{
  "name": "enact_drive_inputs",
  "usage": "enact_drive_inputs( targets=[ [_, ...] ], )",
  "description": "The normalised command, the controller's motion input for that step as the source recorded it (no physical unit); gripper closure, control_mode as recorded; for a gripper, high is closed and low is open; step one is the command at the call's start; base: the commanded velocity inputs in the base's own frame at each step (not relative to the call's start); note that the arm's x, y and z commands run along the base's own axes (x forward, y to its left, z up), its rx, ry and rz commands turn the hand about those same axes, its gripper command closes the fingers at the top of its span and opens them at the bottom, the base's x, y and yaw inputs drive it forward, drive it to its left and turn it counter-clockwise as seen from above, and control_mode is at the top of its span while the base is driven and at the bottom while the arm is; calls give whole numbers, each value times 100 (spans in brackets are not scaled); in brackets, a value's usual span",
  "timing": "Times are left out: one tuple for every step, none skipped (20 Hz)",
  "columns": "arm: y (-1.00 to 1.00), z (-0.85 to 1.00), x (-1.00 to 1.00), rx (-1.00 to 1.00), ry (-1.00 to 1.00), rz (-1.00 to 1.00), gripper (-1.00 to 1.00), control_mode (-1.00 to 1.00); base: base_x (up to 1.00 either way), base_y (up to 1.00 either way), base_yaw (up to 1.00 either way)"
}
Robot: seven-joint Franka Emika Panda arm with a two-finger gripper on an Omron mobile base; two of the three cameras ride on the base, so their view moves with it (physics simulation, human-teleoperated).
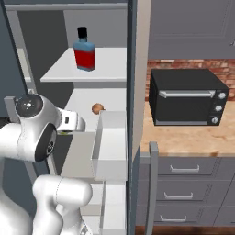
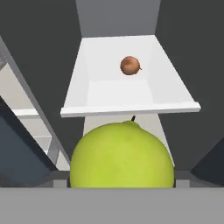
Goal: Place the liquor on the top shelf of the fridge to keep it out of children's reach, and place the onion and pear on lower shelves for easy access.
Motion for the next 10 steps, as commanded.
enact_drive_inputs(
  targets=[
    [4, -19, 31, 12, 0, 6, 100, -100, 0, 0, 0],
    [0, -24, 41, 11, 0, 5, 100, -100, 0, 0, 0],
    [0, -29, 48, 9, 0, 5, 100, -100, 0, 0, 0],
    [2, -29, 50, 8, 0, 5, 100, -100, 0, 0, 0],
    [8, -28, 54, 5, 0, 4, 100, -100, 0, 0, 0],
    [14, -29, 57, 3, 0, 2, 100, -100, 0, 0, 0],
    [21, -27, 61, 0, 0, 0, 100, -100, 0, 0, 0],
    [22, -26, 65, 0, 0, 0, 100, -100, 0, 0, 0],
    [25, -24, 67, 0, 0, 0, 100, -100, 0, 0, 0],
    [21, -23, 70, 0, 0, 0, 100, -100, 0, 0, 0]
  ],
)
